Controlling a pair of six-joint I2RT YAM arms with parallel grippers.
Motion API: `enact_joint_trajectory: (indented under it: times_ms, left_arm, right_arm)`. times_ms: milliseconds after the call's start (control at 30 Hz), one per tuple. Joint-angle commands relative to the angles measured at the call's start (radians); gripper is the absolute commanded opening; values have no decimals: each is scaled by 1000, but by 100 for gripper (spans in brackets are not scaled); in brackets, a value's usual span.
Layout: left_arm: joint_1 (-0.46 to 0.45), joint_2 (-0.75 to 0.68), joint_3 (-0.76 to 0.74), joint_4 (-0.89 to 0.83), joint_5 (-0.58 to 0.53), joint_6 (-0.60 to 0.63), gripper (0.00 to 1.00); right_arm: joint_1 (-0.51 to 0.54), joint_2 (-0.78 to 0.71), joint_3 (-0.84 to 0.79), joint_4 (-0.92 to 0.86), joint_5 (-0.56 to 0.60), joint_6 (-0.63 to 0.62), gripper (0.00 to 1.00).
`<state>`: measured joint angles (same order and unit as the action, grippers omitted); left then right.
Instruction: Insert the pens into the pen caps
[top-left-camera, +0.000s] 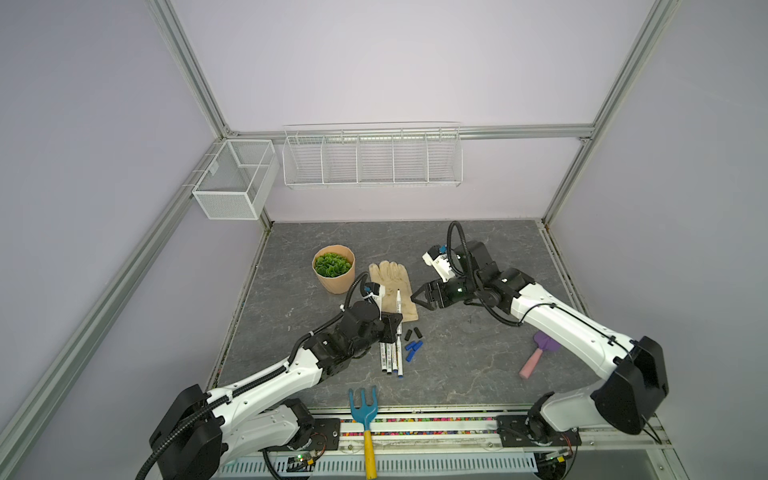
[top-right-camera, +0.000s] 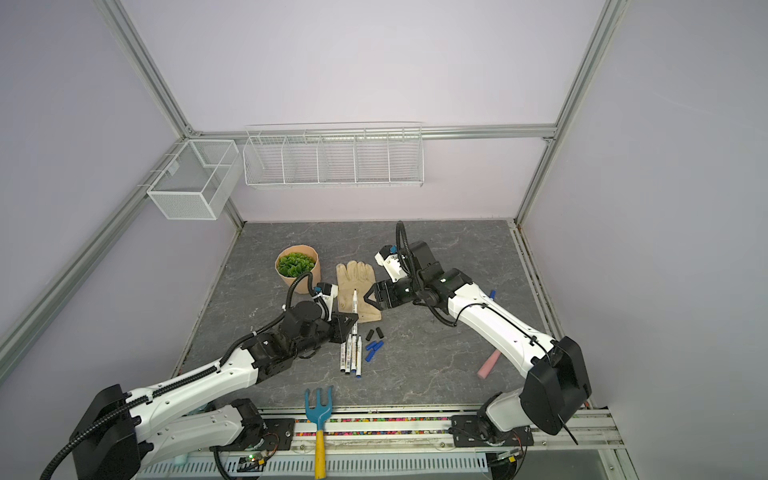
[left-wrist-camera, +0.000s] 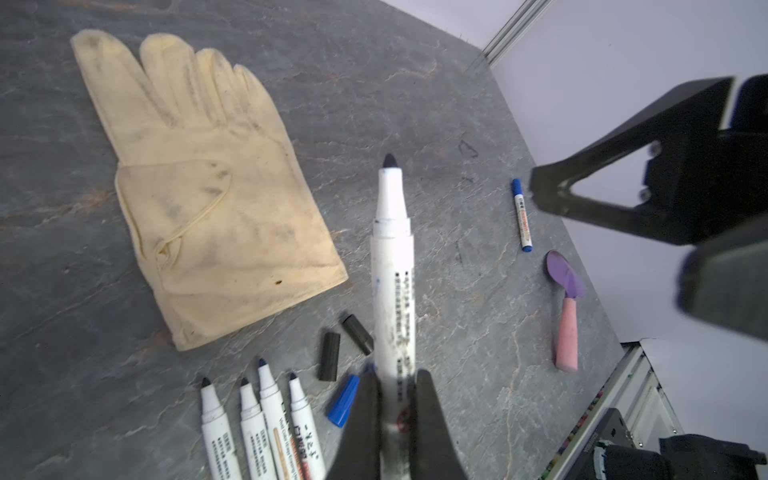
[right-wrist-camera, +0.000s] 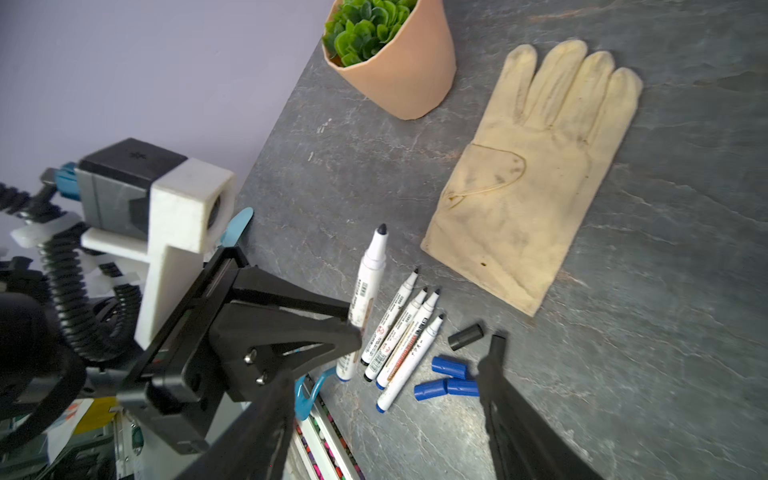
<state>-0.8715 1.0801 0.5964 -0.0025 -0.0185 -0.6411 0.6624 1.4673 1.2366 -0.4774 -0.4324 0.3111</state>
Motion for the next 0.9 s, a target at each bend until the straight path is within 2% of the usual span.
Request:
enact_joint_trajectory:
  times_ms: [0, 500, 833, 867]
  left_arm:
    - [-5, -13, 19, 58, 19, 33, 0]
    - [-26, -20, 13, 90, 14, 27, 0]
    - [-30, -13, 4, 99, 5, 27, 0]
    - [-29, -10, 1, 101, 7, 22, 5]
  right_arm:
    - [22, 40, 34, 11, -54, -33, 70]
    - [49, 155, 98, 40, -84, -3, 42]
    - [47, 139, 72, 67, -99, 13, 8]
    - [43, 131, 66, 79, -104, 17, 7]
